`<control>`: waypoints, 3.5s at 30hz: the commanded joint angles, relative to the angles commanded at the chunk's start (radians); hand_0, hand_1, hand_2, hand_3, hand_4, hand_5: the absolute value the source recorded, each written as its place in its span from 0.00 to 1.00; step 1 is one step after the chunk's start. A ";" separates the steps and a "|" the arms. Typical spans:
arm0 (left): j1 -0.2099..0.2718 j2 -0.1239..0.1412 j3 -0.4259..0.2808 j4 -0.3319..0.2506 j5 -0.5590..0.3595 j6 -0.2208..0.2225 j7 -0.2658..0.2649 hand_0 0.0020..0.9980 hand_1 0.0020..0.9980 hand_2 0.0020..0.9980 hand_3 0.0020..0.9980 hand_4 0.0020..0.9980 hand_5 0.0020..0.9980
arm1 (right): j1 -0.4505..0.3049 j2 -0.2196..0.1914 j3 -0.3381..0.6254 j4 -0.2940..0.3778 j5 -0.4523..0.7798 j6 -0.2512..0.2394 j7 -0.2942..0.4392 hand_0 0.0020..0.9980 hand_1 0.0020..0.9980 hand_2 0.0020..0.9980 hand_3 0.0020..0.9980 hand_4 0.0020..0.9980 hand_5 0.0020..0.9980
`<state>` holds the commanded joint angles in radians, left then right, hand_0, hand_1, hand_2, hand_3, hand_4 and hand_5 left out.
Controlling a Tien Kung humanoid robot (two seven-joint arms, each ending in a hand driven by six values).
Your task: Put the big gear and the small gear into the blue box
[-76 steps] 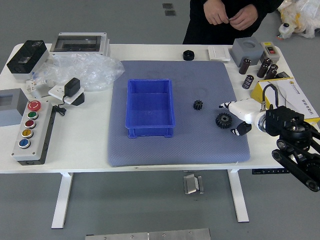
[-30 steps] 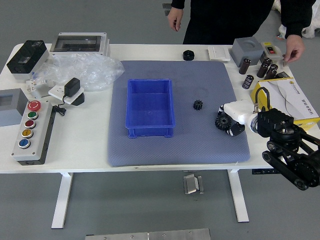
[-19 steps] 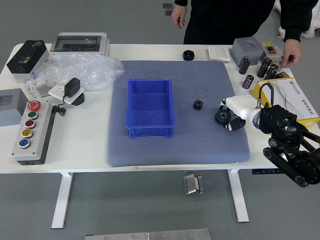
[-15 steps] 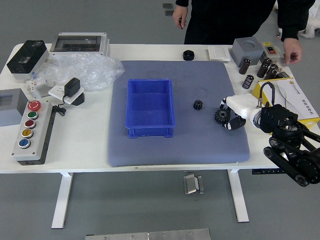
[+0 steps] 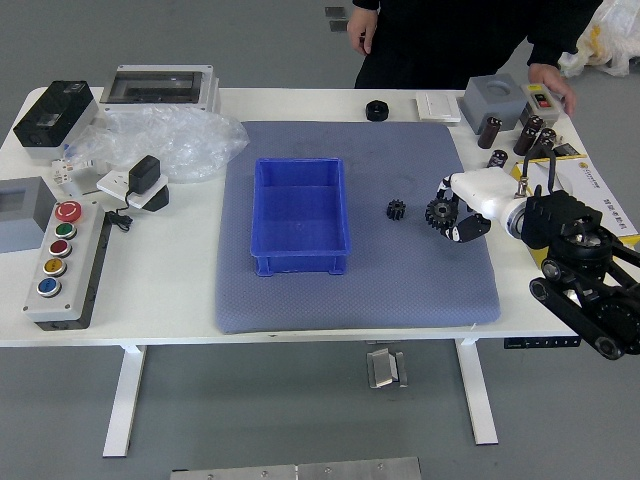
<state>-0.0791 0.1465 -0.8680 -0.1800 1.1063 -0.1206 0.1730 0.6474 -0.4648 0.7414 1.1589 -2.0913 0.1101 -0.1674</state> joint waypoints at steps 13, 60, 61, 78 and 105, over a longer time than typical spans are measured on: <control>0.003 0.005 -0.001 0.000 0.006 -0.001 0.002 0.86 0.82 0.81 0.83 0.67 0.31 | 0.131 0.073 -0.042 0.068 0.012 0.027 -0.019 0.54 0.44 0.49 0.56 0.64 0.23; -0.007 0.005 0.002 0.000 0.017 -0.004 0.004 0.86 0.82 0.81 0.83 0.67 0.31 | 0.212 0.248 -0.048 -0.042 0.080 0.087 0.008 0.58 0.54 0.66 0.83 0.90 0.45; -0.008 0.005 0.002 0.000 0.016 -0.004 0.004 0.86 0.82 0.81 0.83 0.67 0.31 | 0.206 0.229 -0.047 -0.042 0.087 0.080 0.012 0.58 0.54 0.66 0.83 0.90 0.45; -0.011 0.003 0.001 0.000 0.012 -0.003 0.003 0.86 0.82 0.81 0.83 0.67 0.31 | 0.178 0.115 -0.113 -0.164 0.168 0.041 0.085 0.56 0.52 0.64 0.65 0.80 0.24; -0.014 -0.010 0.006 0.000 0.015 -0.004 0.001 0.86 0.82 0.81 0.83 0.67 0.31 | 0.190 0.207 -0.109 -0.334 0.149 -0.024 0.130 0.55 0.51 0.64 0.71 0.80 0.25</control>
<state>-0.0932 0.1367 -0.8624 -0.1800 1.1217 -0.1242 0.1735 0.8371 -0.2582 0.6325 0.8248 -1.9423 0.0863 -0.0378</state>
